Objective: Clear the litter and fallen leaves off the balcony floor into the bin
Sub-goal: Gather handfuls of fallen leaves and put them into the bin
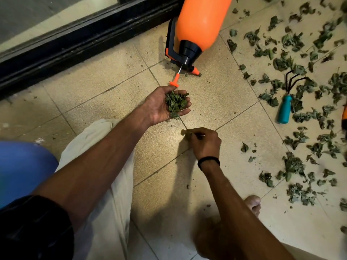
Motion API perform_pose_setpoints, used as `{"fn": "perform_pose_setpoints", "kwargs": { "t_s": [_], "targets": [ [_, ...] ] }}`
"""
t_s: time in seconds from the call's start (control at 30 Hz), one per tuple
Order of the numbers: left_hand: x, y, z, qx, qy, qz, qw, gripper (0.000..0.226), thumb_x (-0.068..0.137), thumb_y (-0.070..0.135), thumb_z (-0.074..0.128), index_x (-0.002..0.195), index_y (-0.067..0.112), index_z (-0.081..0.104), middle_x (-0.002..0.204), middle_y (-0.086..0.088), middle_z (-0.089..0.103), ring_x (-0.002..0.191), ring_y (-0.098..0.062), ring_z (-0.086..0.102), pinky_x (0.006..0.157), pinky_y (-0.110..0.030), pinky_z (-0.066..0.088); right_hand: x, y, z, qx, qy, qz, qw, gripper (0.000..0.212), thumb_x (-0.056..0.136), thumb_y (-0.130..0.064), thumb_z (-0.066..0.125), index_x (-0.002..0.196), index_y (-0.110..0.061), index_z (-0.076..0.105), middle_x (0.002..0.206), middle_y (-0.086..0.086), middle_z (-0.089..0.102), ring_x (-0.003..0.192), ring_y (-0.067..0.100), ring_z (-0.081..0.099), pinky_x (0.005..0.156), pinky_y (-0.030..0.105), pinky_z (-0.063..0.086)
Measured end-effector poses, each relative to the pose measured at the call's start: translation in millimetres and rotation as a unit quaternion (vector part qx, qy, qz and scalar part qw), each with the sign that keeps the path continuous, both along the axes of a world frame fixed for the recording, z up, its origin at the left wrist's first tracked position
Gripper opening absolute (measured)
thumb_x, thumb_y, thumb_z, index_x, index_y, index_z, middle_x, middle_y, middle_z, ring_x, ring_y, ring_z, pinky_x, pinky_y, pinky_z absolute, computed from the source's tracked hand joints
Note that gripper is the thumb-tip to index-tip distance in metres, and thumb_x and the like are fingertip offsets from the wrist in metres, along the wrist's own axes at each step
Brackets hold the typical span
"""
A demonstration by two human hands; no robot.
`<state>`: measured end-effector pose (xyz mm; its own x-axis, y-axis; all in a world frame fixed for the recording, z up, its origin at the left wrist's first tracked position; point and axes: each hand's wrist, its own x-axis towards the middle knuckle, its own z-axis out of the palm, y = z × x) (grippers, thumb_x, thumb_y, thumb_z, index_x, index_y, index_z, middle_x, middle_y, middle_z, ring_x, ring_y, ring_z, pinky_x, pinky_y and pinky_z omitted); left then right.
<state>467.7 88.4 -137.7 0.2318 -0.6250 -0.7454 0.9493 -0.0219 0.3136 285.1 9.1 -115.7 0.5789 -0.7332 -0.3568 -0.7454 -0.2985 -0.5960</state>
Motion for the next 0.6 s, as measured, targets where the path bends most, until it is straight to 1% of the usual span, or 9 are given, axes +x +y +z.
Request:
{"fn": "perform_pose_setpoints", "kwargs": {
  "t_s": [0.07, 0.1, 0.2, 0.3, 0.33, 0.4, 0.47, 0.53, 0.6],
  "targets": [
    [-0.6, -0.1, 1.2, 0.002, -0.003, -0.003, 1.000, 0.033, 0.104, 0.033, 0.050, 0.104, 0.006, 0.069, 0.109, -0.018, 0.069, 0.102, -0.033, 0.068, 0.094, -0.049, 0.057, 10.9, -12.2, 7.3, 0.019, -0.036, -0.064, 0.997, 0.006, 0.086, -0.016, 0.077, 0.089, -0.020, 0.081, 0.085, -0.006, 0.078, 0.079, 0.003, 0.070, 0.088, 0.031, 0.060],
    [-1.2, -0.1, 2.5, 0.002, -0.003, -0.004, 1.000, 0.034, 0.104, 0.034, 0.049, 0.105, 0.006, 0.069, 0.109, -0.019, 0.068, 0.102, -0.033, 0.068, 0.092, -0.049, 0.058, 18.4, -17.1, 12.9, 0.011, -0.053, -0.069, 0.996, 0.006, 0.086, -0.016, 0.077, 0.089, -0.020, 0.082, 0.084, -0.007, 0.077, 0.080, 0.004, 0.071, 0.086, 0.033, 0.061],
    [-3.0, -1.0, 5.1, 0.012, 0.003, -0.007, 1.000, 0.039, 0.105, 0.036, 0.046, 0.111, 0.005, 0.068, 0.108, -0.020, 0.069, 0.101, -0.032, 0.069, 0.088, -0.047, 0.060, 45.1, -24.5, 35.7, -0.015, -0.106, -0.037, 0.994, 0.009, 0.087, -0.013, 0.074, 0.093, -0.017, 0.081, 0.086, -0.005, 0.077, 0.081, 0.005, 0.072, 0.079, 0.026, 0.061],
    [-4.3, -0.7, 8.1, 0.025, 0.010, -0.028, 0.999, 0.046, 0.106, 0.037, 0.046, 0.126, 0.000, 0.066, 0.102, -0.019, 0.070, 0.085, -0.028, 0.073, 0.073, -0.042, 0.062, 64.9, -18.7, 54.7, -0.013, -0.104, 0.042, 0.994, 0.014, 0.086, -0.010, 0.074, 0.096, -0.017, 0.080, 0.090, -0.005, 0.077, 0.083, 0.005, 0.071, 0.079, 0.024, 0.060],
    [-4.5, -0.4, 8.0, 0.025, 0.014, -0.033, 0.999, 0.046, 0.105, 0.037, 0.047, 0.120, -0.001, 0.069, 0.099, -0.018, 0.070, 0.080, -0.027, 0.072, 0.070, -0.039, 0.061, 69.2, -13.9, 58.8, -0.008, -0.093, 0.067, 0.993, 0.016, 0.085, -0.011, 0.075, 0.098, -0.018, 0.080, 0.092, -0.005, 0.078, 0.085, 0.007, 0.071, 0.081, 0.026, 0.060],
    [-4.5, -0.3, 6.6, 0.025, 0.017, -0.042, 0.999, 0.045, 0.103, 0.034, 0.049, 0.089, 0.003, 0.078, 0.090, -0.014, 0.072, 0.075, -0.024, 0.072, 0.071, -0.036, 0.058, 75.1, -3.5, 64.2, -0.004, -0.074, 0.110, 0.991, 0.021, 0.083, -0.014, 0.079, 0.104, -0.016, 0.079, 0.097, -0.002, 0.078, 0.088, 0.010, 0.072, 0.085, 0.028, 0.060],
    [-4.4, 0.0, 6.0, 0.019, 0.015, -0.050, 0.998, 0.047, 0.102, 0.033, 0.050, 0.072, 0.009, 0.077, 0.082, -0.009, 0.073, 0.073, -0.020, 0.071, 0.072, -0.033, 0.056, 77.7, 3.6, 67.7, -0.002, -0.067, 0.129, 0.989, 0.024, 0.083, -0.017, 0.081, 0.107, -0.016, 0.079, 0.097, -0.002, 0.078, 0.087, 0.009, 0.072, 0.083, 0.023, 0.058],
    [-3.8, 1.1, 7.6, 0.023, 0.011, -0.053, 0.998, 0.039, 0.100, 0.032, 0.052, 0.081, 0.009, 0.078, 0.087, -0.008, 0.074, 0.076, -0.020, 0.071, 0.070, -0.033, 0.057, 78.4, 4.0, 70.9, -0.005, -0.091, 0.115, 0.989, 0.019, 0.085, -0.019, 0.078, 0.104, -0.018, 0.079, 0.094, -0.005, 0.078, 0.084, 0.005, 0.071, 0.078, 0.016, 0.056],
    [-2.7, 2.7, 9.6, 0.017, 0.019, -0.035, 0.999, 0.032, 0.099, 0.030, 0.053, 0.102, 0.007, 0.074, 0.098, -0.012, 0.072, 0.085, -0.024, 0.071, 0.075, -0.039, 0.060, 78.5, -4.0, 71.9, -0.019, -0.127, 0.080, 0.988, 0.009, 0.090, -0.021, 0.073, 0.097, -0.020, 0.078, 0.089, -0.010, 0.075, 0.080, 0.000, 0.070, 0.074, 0.016, 0.056]
  ]
}}
